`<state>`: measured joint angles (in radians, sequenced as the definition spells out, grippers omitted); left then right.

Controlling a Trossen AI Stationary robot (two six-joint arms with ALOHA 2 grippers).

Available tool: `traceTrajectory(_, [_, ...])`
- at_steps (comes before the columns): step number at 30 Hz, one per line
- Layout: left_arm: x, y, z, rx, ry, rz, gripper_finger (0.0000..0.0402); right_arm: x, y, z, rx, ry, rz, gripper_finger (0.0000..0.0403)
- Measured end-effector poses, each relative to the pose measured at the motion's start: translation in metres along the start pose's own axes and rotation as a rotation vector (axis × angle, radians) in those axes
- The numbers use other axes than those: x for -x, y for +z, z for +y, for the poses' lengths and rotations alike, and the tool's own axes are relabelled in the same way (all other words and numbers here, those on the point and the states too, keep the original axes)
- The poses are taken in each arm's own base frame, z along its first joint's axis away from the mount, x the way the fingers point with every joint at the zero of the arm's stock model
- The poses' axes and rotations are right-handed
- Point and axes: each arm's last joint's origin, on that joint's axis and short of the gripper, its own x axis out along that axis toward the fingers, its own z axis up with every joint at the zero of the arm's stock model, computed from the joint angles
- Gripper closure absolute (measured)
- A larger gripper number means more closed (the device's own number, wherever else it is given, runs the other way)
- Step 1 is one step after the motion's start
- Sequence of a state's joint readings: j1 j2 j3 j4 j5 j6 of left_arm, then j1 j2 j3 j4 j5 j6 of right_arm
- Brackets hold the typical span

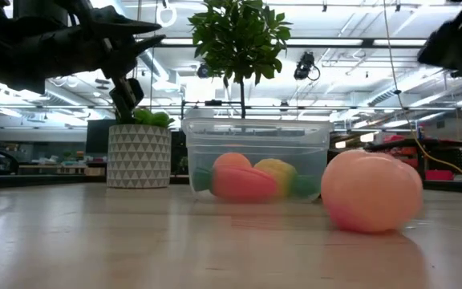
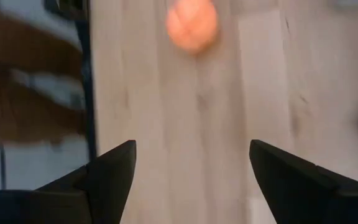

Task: Pick and placing Produce into tupperware
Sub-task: Put the light orange peach into the transparent bin

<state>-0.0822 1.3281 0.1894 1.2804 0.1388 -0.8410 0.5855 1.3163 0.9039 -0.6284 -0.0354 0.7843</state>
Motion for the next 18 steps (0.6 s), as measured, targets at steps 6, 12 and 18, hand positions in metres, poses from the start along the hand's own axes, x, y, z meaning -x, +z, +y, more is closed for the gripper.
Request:
traceTrajectory(6, [0.000, -0.002, -0.002, 0.000, -0.062, 0.068, 0.0349, -0.027, 0.001, 0.020, -0.198, -0.028, -0.111, 0.0082])
traceTrajectory(12, [0.000, -0.004, -0.003, 0.007, -0.116, 0.128, 0.0349, -0.066, 0.028, 0.047, -0.097, -0.057, -0.054, 0.0069])
traceTrajectory(18, [0.000, -0.004, -0.004, 0.004, -0.121, 0.133, 0.0349, -0.092, 0.054, 0.055, -0.034, -0.247, 0.006, 0.0056])
